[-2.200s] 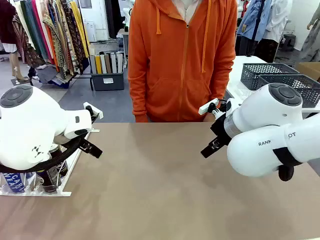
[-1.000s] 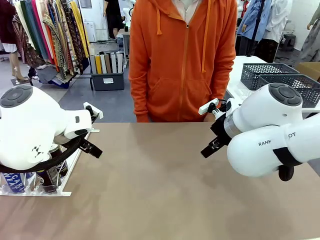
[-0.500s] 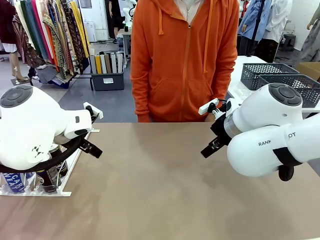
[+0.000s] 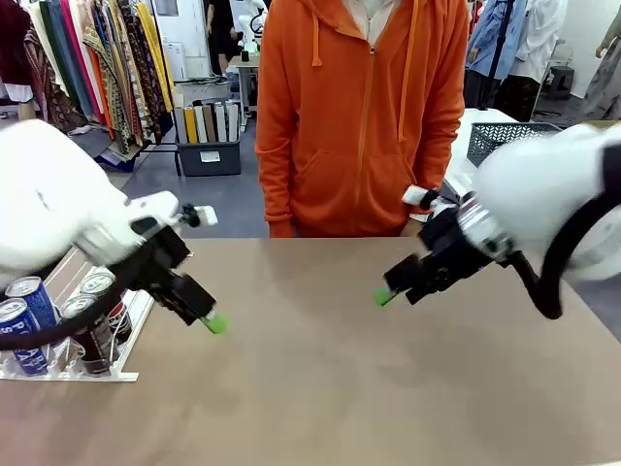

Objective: Retrieve and store the cans from the dispenser.
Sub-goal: Pick up one can from the Automatic Can Dispenser and place it in the middle of the table.

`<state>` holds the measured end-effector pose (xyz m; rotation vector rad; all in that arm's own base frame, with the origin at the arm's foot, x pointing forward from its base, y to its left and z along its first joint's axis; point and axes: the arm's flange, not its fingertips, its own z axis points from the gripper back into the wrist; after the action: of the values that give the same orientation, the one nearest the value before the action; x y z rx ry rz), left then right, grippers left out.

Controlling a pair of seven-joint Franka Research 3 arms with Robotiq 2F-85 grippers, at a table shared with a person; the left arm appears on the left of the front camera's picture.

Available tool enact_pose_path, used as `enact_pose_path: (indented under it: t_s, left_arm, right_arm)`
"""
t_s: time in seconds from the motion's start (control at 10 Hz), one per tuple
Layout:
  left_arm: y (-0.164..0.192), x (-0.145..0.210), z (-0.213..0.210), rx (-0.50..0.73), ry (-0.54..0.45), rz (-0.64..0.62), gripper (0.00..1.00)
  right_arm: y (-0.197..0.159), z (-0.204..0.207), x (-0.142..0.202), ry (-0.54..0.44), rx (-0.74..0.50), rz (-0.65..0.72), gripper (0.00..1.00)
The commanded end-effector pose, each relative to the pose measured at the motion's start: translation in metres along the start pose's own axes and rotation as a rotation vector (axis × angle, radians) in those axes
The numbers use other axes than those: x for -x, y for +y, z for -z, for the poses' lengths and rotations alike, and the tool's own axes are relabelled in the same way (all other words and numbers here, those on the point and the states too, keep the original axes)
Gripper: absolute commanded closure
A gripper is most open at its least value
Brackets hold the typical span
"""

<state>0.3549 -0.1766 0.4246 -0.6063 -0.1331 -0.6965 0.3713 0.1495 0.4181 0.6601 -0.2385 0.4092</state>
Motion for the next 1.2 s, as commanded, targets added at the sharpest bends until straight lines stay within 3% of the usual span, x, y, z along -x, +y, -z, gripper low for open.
enact_pose_path:
  t_s: [0.0, 0.1, 0.3, 0.5, 0.7, 0.8, 0.9, 1.0, 1.1]
  left_arm:
    - [0.006, 0.01, -0.076, 0.2, 0.008, -0.22, 0.0]
    - [0.023, 0.033, -0.127, 0.307, -0.157, -0.254, 0.0]
    - [0.074, 0.101, -0.193, 0.462, -0.512, -0.426, 0.0]
    - [0.12, 0.173, -0.205, 0.498, -0.676, -0.533, 0.0]
    - [0.145, 0.222, -0.215, 0.484, -0.804, -0.628, 0.0]
    - [0.149, 0.238, -0.217, 0.423, -0.826, -0.692, 0.0]
    - [0.142, 0.228, -0.224, 0.484, -0.743, -0.644, 0.0]
    - [0.142, 0.228, -0.224, 0.484, -0.743, -0.644, 0.0]
    - [0.142, 0.228, -0.224, 0.484, -0.743, -0.644, 0.0]
  right_arm:
    - [-0.025, -0.048, 0.013, -0.009, -0.42, 0.257, 0.0]
    - [-0.037, -0.083, 0.035, -0.072, -0.538, 0.264, 0.0]
    - [-0.078, -0.143, 0.098, -0.303, -0.63, 0.346, 0.0]
    - [-0.131, -0.185, 0.171, -0.585, -0.696, 0.479, 0.0]
    - [-0.155, -0.201, 0.22, -0.793, -0.678, 0.602, 0.0]
    - [-0.156, -0.203, 0.23, -0.843, -0.663, 0.629, 0.0]
    - [-0.153, -0.202, 0.225, -0.836, -0.624, 0.633, 0.0]
    - [-0.211, -0.27, 0.214, -0.775, -0.662, 0.663, 0.0]
    - [-0.211, -0.27, 0.214, -0.775, -0.662, 0.663, 0.0]
